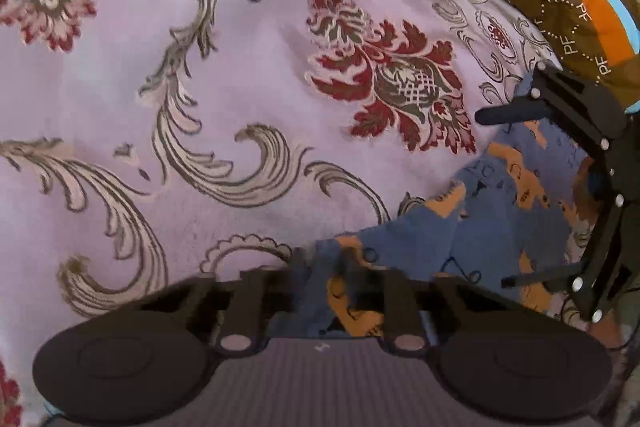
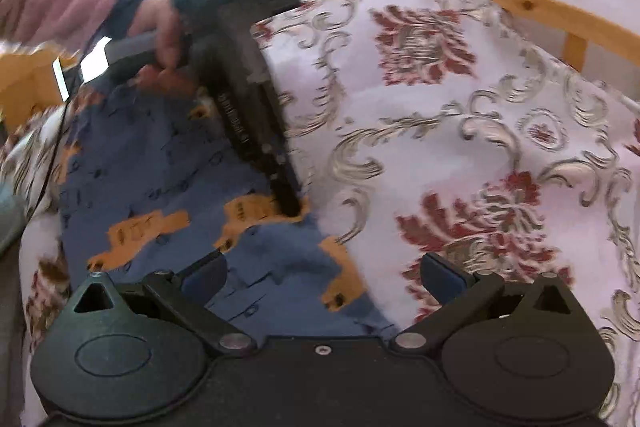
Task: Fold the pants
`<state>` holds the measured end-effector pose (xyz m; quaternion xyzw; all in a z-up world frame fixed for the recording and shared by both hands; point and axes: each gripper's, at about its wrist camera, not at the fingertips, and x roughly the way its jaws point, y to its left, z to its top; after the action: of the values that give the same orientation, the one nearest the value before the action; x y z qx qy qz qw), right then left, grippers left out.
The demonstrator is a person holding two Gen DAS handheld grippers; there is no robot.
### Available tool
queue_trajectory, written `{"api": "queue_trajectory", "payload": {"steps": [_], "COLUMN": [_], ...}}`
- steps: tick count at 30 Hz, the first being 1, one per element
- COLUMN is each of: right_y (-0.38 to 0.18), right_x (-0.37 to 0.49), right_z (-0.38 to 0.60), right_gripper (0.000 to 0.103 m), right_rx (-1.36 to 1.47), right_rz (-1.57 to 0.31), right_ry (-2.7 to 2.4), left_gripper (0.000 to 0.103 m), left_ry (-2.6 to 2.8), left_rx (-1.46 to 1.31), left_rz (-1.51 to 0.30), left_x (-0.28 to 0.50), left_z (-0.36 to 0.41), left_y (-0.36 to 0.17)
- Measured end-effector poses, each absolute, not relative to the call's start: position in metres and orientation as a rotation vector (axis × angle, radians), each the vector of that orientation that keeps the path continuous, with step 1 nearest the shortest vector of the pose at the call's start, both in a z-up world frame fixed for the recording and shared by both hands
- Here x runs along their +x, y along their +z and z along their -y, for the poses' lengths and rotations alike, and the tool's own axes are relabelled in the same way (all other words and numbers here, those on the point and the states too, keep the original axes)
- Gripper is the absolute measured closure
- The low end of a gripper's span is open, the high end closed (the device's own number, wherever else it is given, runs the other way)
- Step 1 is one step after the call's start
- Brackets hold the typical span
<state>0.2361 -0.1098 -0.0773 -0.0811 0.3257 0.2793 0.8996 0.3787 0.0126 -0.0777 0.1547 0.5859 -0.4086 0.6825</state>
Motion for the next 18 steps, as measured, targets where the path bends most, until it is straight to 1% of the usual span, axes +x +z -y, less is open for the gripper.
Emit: {"api": "queue_trajectory", "payload": {"steps": [2,3,5,8,12,16,17,18], "right_y": [-0.081,-0.081,-0.081,-0.089,-0.118,-0.115,-0.111,-0.107], "right_x": [0.229,0.227,0.231,0.24,0.238,0.233,0.229,0.226], "right_z": [0.102,0.102,0.107,0.118,0.118,0.118,0.117,0.116], "right_gripper": [0.001,0.001,0.001,0.001,0.001,0.001,0.001,0.001], "right_rx": [-0.228,-0.242,-0.239,-0.179,-0.228,-0.224,-0.237,-0.25], "right_rz": [-0.636,-0.614,-0.591,-0.617,-0.665,-0.629,-0.61,-0.595], "right_ry": [0.569,0.556,0.513,0.496,0.456,0.41,0.397,0.39], "left_gripper": [0.095,0.096,0.097,0.098,0.098,0.096,0.095,0.09], "left_ry": [-0.932,-0.92,-0.865,-0.788,-0.713,-0.701,-0.709,-0.719], "left_rx": [0.368,0.38,0.393,0.418,0.402,0.409,0.414,0.409], "left_rz": [-1.288,-1.259,-1.219,-1.118,-1.094,-1.095,-1.089,-1.081], "left_x": [0.376,0.372,0.367,0.359,0.366,0.37,0.369,0.367], "left_z": [-0.009,-0.009,-0.008,-0.012,-0.018,-0.016,-0.015,-0.016], "left_y": [-0.078,-0.076,-0.072,-0.063,-0.064,-0.073,-0.071,-0.069]}}
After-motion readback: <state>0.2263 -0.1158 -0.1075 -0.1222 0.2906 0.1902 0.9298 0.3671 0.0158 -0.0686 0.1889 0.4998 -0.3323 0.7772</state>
